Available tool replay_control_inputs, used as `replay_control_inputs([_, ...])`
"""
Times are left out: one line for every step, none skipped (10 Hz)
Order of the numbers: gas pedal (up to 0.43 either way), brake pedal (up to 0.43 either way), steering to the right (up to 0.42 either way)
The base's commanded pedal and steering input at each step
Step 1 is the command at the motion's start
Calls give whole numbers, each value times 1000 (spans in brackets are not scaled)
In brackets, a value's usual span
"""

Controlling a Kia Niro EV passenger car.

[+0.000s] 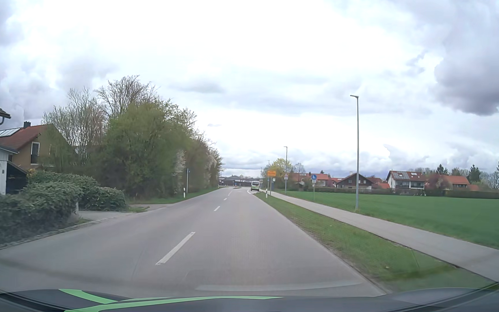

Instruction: Follow the waypoints while adhering to traffic rules and regulations

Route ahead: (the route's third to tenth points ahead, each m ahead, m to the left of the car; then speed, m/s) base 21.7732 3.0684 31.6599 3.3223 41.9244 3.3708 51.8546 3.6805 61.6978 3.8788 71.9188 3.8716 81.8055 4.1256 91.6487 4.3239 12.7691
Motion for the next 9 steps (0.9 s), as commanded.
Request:
replay_control_inputs([0,0,-6])
replay_control_inputs([0,0,-6])
replay_control_inputs([0,0,-5])
replay_control_inputs([0,0,-6])
replay_control_inputs([0,0,-6])
replay_control_inputs([0,0,-6])
replay_control_inputs([0,0,-6])
replay_control_inputs([0,0,-6])
replay_control_inputs([0,0,-6])
